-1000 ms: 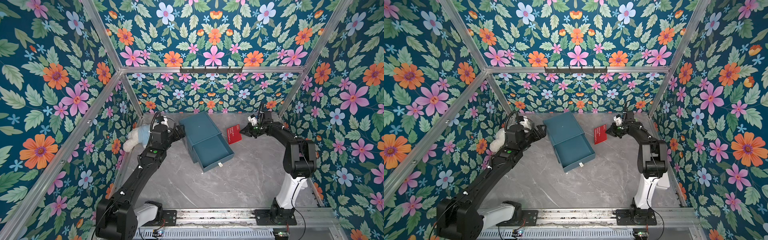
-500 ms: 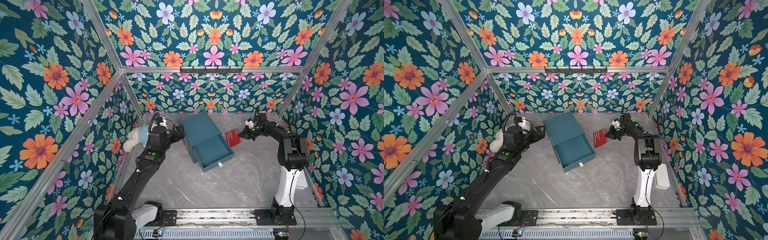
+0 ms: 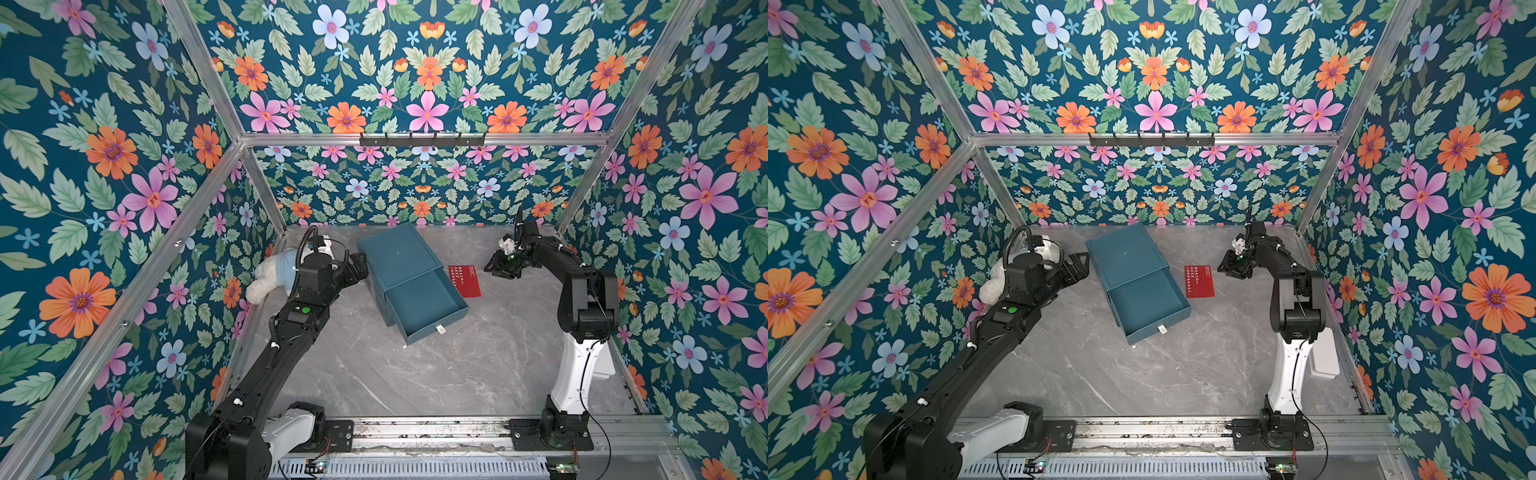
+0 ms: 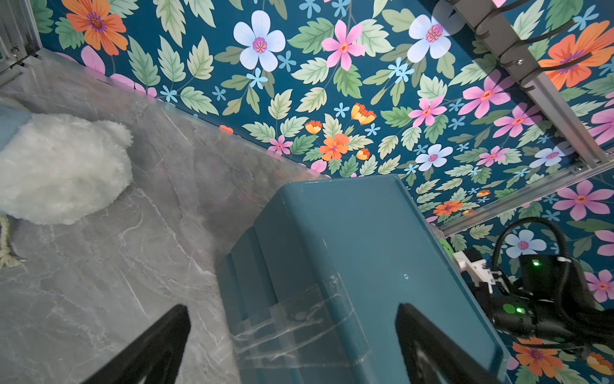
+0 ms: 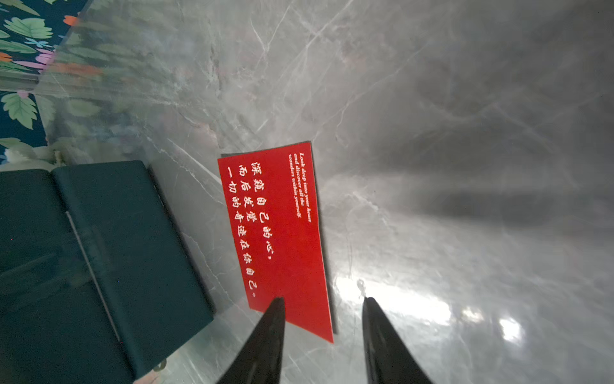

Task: Take the postcards out of the drawer
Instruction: Place the postcard at the center of the board, then close the drawer in the storage box.

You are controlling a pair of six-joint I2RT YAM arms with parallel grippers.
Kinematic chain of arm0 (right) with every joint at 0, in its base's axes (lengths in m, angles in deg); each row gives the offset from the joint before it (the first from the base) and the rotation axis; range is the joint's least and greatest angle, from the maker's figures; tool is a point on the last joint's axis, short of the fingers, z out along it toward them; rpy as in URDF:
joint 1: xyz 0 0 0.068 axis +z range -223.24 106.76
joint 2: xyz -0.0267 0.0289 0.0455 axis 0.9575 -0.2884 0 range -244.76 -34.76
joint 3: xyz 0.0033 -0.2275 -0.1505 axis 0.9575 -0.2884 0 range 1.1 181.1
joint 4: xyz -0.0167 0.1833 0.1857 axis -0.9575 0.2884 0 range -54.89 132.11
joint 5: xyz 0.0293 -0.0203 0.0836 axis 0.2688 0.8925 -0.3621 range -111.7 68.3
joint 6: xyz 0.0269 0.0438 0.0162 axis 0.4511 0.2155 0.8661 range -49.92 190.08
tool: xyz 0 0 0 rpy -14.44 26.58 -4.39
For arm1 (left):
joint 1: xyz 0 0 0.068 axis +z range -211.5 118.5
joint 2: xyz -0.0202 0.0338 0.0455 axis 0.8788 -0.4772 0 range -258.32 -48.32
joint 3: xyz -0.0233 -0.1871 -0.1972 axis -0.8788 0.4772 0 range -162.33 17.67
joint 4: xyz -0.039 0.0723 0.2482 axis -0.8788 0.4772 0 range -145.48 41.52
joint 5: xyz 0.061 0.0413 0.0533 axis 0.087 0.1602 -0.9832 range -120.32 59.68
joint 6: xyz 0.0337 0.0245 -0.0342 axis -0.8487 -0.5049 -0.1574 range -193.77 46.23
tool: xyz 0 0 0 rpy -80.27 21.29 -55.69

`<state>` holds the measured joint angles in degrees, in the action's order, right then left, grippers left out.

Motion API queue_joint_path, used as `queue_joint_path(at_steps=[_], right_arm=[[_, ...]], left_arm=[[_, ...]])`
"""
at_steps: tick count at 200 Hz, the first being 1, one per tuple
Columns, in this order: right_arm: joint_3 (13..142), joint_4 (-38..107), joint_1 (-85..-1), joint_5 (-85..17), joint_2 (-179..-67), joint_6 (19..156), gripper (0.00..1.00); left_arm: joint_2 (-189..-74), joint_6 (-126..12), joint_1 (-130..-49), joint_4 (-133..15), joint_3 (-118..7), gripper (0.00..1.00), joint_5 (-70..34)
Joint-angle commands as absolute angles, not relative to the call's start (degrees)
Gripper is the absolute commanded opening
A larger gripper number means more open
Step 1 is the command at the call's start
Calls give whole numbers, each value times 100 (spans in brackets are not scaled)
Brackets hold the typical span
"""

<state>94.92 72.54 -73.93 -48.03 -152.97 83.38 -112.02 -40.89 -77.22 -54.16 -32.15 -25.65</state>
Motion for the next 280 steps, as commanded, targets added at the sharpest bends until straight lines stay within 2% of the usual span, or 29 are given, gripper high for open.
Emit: queue_joint_path(at_steps=[1,38,103,153,186,221,280], right_arm=[[9251,7473,-7372,-4532,-14857,8225,42],[8291,7369,-7183,-4470,-13655,8360,42],[6278,7203,-6219,-4141,-10970,8950,48],[5443,7220,-5021,-4090,-9584,9348,50],[5086,6680,-4232,-4317,-9161,9734,52],[4815,5696,-3673,-4594,-9195,10063,53],[4590,4235,-3333,-4710,-9598,10322,53]], left_arm=[[-11173,-4065,-7723,-5499,-3191,100,-2599],[-11178,-4043,-7722,-5539,-3198,100,-2488],[-11351,-4059,-7724,-5733,-3372,100,-2030],[-11526,-3826,-7731,-6206,-3375,100,-1641],[-11852,-3768,-7729,-6343,-3495,100,-1438],[-12203,-3798,-7730,-6526,-3560,100,-1403],[-12762,-3764,-7731,-6756,-3500,99,-1188]])
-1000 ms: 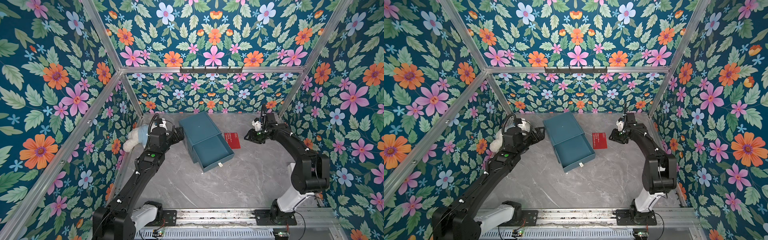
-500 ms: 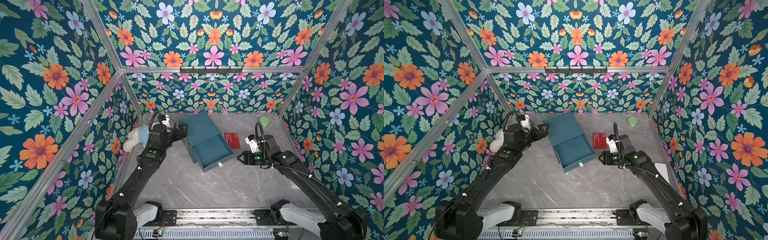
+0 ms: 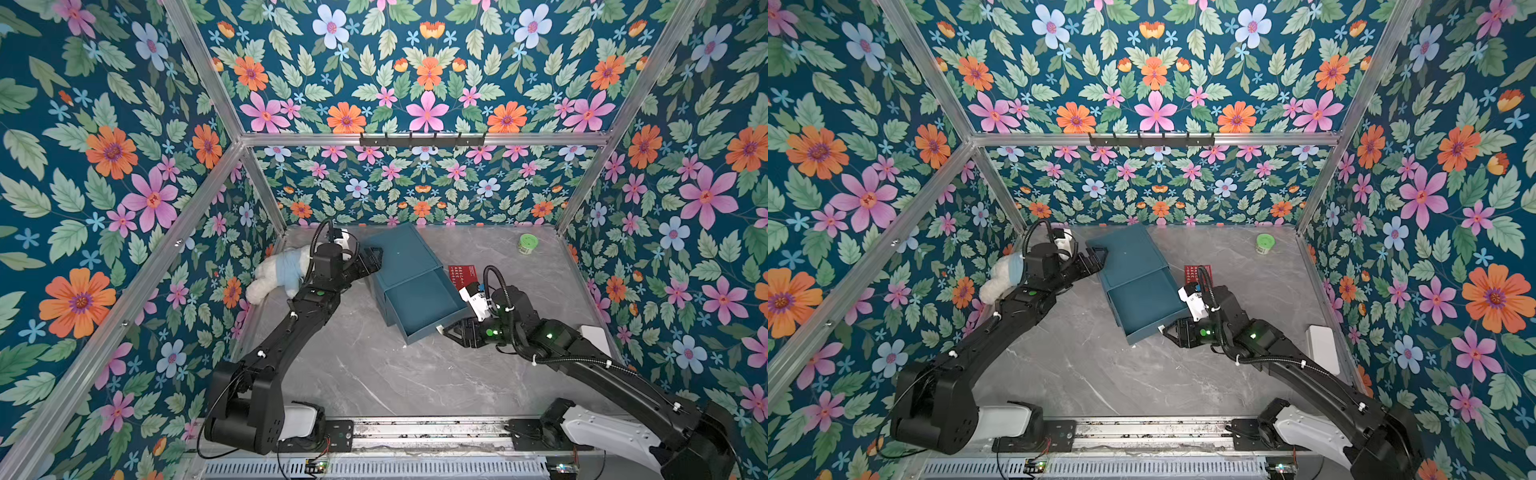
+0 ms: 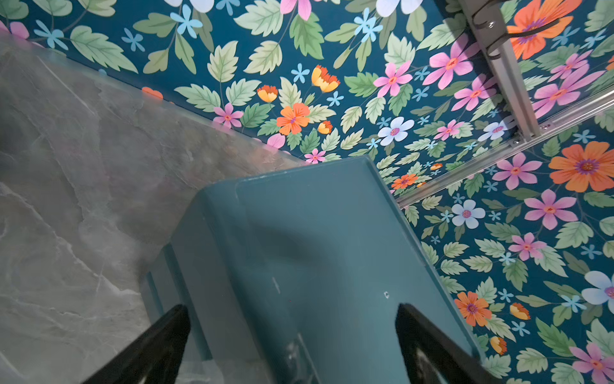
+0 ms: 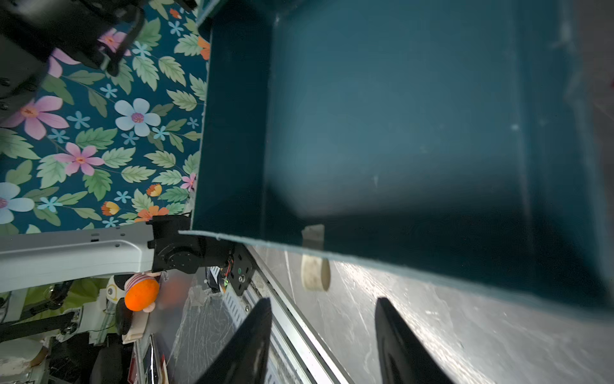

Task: Take the postcards out of the drawer
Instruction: Close the drawer in the storage box.

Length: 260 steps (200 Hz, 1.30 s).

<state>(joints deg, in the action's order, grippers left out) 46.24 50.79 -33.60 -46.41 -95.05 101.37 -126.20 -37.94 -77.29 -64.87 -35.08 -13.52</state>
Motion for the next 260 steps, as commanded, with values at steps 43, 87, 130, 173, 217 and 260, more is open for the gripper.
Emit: queue_joint_path(at_steps=[43,87,130,173,217,260], right_arm=[[4601,3738,-3330,-4755,-9910,10405,52],[4681,3184,-3329,-4540,-10224,10418,51],[4964,2818,-3327,-4367,-10691,10339,49],[5289,2255,-3325,-4258,-11334,10331,49],[5665,1761,-3325,-4066,-12000,10260,49],[5875,1468,-3326,-4026,-12395,10286,49]], left_arm=[[-12898,-3737,-7736,-6993,-3307,97,-1167],[-13014,-3924,-7735,-6978,-3304,96,-1166],[-13007,-3875,-7733,-7019,-3313,96,-1039],[-12942,-3751,-7740,-7164,-3234,96,-985],[-12917,-3742,-7735,-7183,-3241,96,-968],[-12902,-3712,-7734,-7209,-3243,96,-953]])
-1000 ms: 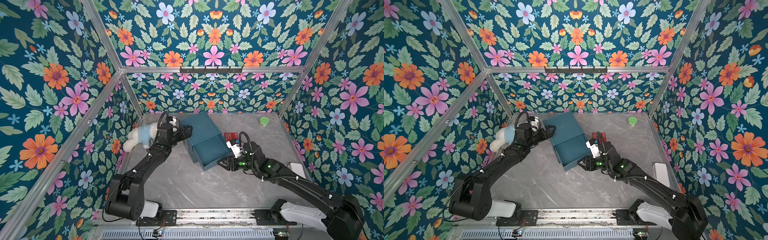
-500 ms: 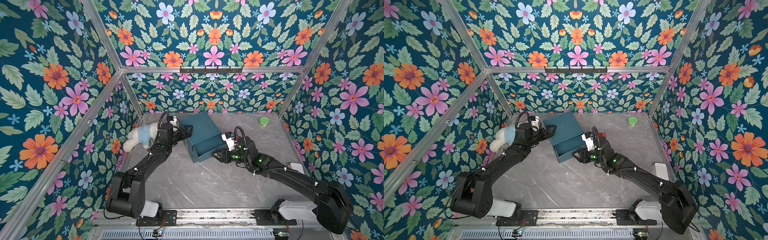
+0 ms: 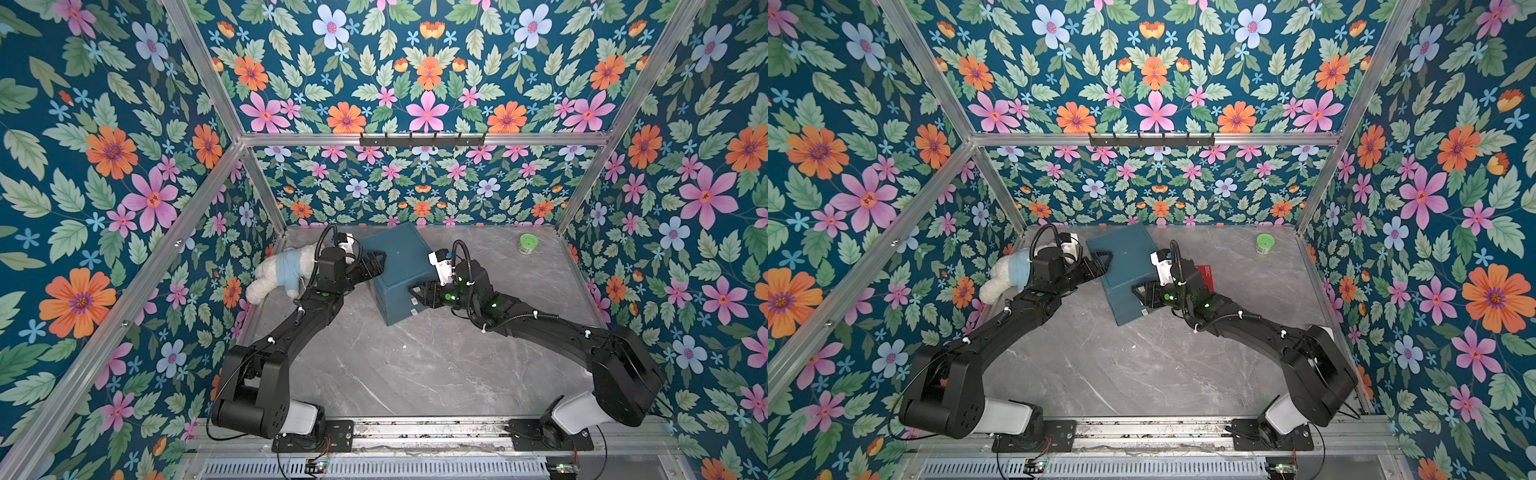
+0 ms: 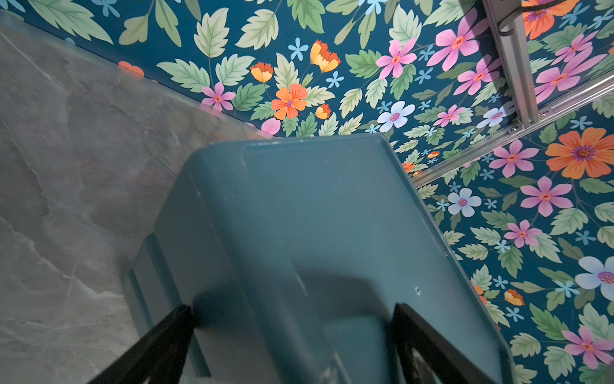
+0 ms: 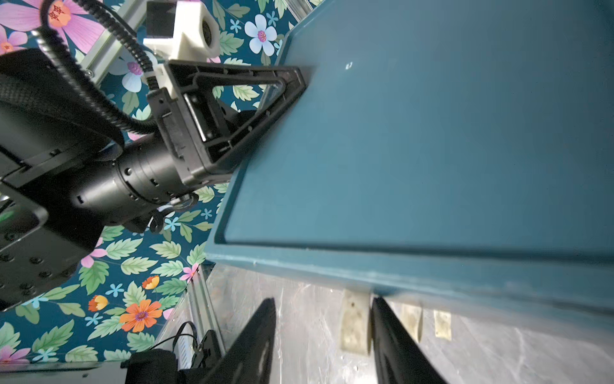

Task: Take the postcards out of the drawer
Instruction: Close the drawer in the storage box, then open the drawer in the storage box.

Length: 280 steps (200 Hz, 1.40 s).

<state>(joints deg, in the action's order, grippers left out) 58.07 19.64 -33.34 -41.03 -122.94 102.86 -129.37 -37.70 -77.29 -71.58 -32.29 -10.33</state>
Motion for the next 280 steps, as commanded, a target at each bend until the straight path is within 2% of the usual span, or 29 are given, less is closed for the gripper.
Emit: queue_joint_path(at_steps=[1,31,81,116,181,220,280], right_arm=[[5880,1470,-3325,-4025,-12396,10286,49],[5729,1502,-3327,-3955,-12199,10273,50],[4771,1875,-3334,-3863,-11417,10374,51],[4017,1433,-3336,-3831,-11318,10795,51],[4031,-29,-3339,-4085,-12265,11041,51],[4096,-996,-3334,-3904,-12828,11203,50],[4280,-1574,-3335,-3713,-13519,11479,45]], left_arm=[[-12901,-3712,-7737,-7209,-3243,96,-956],[-12851,-3712,-7740,-7199,-3243,97,-1006],[-12813,-3729,-7735,-7185,-3282,97,-1071],[-12767,-3756,-7734,-7141,-3322,97,-1149],[-12781,-3771,-7738,-7025,-3313,97,-1270],[-12792,-3774,-7736,-6990,-3245,97,-1317],[-12806,-3796,-7740,-6985,-3260,97,-1296]])
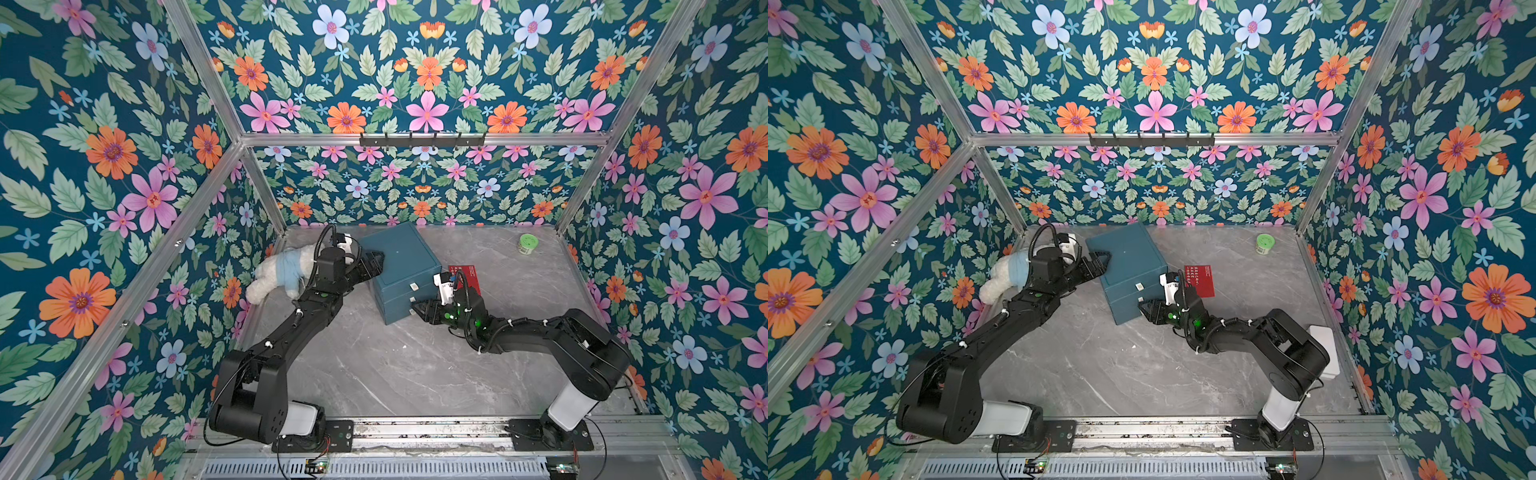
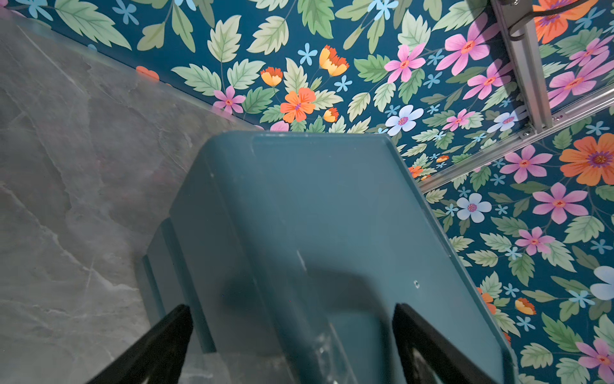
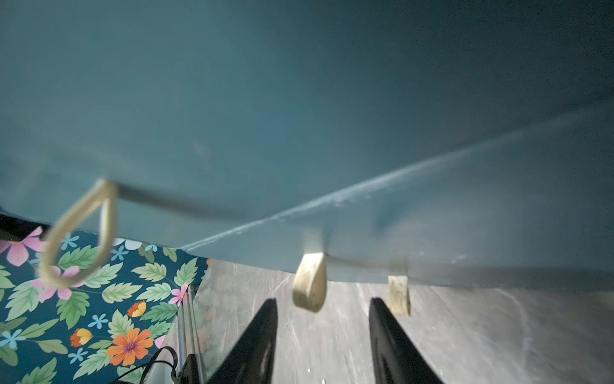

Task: Take the postcards out of the drawer
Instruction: Open the drawer in the storage box.

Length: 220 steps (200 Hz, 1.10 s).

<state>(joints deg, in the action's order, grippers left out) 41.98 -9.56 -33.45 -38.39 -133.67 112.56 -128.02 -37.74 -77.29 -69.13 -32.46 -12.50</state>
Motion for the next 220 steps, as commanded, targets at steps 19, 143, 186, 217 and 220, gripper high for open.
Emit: queue_joint_path(at_steps=[19,143,186,217,220], right_arm=[[4334,-1670,-3334,-3684,-13638,11533,42],[4122,-2091,-3334,-3580,-13548,11727,0],[3681,-1894,-3337,-3717,-13047,11730,0],[3302,-1528,-3336,-3785,-12428,11731,0],[3265,-1476,-3338,-3787,-12376,11729,0]], left_arm=[[-12786,-3796,-7734,-6989,-3244,97,-1295],[-12748,-3797,-7738,-6989,-3181,97,-1398],[-12780,-3801,-7736,-7007,-3259,97,-1398],[-12808,-3805,-7732,-7022,-3285,97,-1415],[-12816,-3801,-7732,-7024,-3294,97,-1415]])
